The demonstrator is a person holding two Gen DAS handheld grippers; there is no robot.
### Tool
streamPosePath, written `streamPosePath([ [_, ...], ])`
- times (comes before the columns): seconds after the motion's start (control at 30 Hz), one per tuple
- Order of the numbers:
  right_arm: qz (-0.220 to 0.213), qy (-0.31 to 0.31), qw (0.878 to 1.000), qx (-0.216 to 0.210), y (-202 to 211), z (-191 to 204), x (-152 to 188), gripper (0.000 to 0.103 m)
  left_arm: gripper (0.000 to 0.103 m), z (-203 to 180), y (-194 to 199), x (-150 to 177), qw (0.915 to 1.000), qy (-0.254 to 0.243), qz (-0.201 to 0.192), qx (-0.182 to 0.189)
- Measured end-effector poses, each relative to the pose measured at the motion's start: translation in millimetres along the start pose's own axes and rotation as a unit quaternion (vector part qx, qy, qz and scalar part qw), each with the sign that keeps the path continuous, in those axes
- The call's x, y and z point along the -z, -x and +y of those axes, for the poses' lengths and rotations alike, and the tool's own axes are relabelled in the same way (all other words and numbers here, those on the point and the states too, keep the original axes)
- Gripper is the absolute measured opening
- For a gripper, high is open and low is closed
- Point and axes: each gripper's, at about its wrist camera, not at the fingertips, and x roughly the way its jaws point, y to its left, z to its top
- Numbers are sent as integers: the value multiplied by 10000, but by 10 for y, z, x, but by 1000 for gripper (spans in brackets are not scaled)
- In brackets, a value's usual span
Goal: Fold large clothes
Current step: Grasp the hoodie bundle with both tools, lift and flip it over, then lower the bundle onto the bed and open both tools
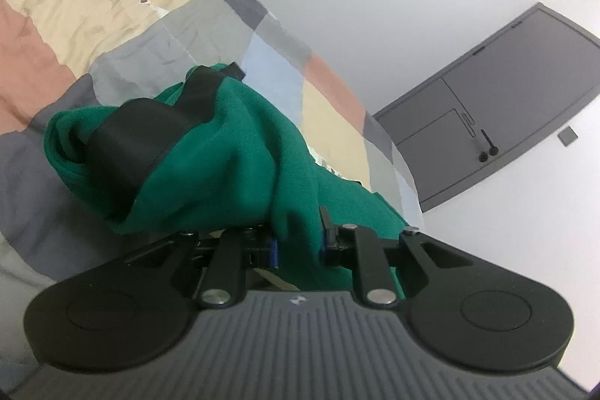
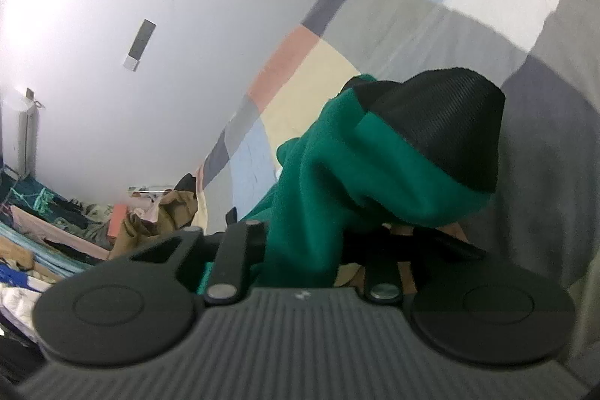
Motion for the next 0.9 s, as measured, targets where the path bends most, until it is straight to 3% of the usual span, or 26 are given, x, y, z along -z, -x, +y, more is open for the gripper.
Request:
streamPosePath([
  [0.1, -30, -249, 9997, -63, 14, -26, -62, 50, 27, -11, -42, -109, 9998, 154, 77, 119],
  [0.17, -137, -253, 9994, -175, 67, 38, -101, 69, 43, -28, -124, -240, 9995, 196, 188, 180],
  [0.2, -174, -205, 9994, -236, 65, 95, -141, 71, 47, -50, -175, -316, 9994, 169, 216, 220],
  [0.4, -551, 337, 9963, -566, -126, 464, -448, 73, 65, -221, -390, -717, 9986, -121, -373, 348],
  [0.47, -583, 573, 9943, -678, -292, 551, -564, 81, 72, -263, -486, -846, 9970, -309, -585, 399],
  [0.53, -571, 894, 9928, -564, -479, 607, -642, 81, 76, -293, -604, -953, 9949, -539, -743, 413],
  [0.77, -704, 1664, 9820, -561, -868, 481, -702, 80, 79, -260, -901, -1118, 9866, -1190, -1118, 14],
  [0.9, -646, 2355, 9695, -193, -1109, 547, -687, 80, 79, -198, -1197, -1183, 9792, -1658, -1088, -421],
])
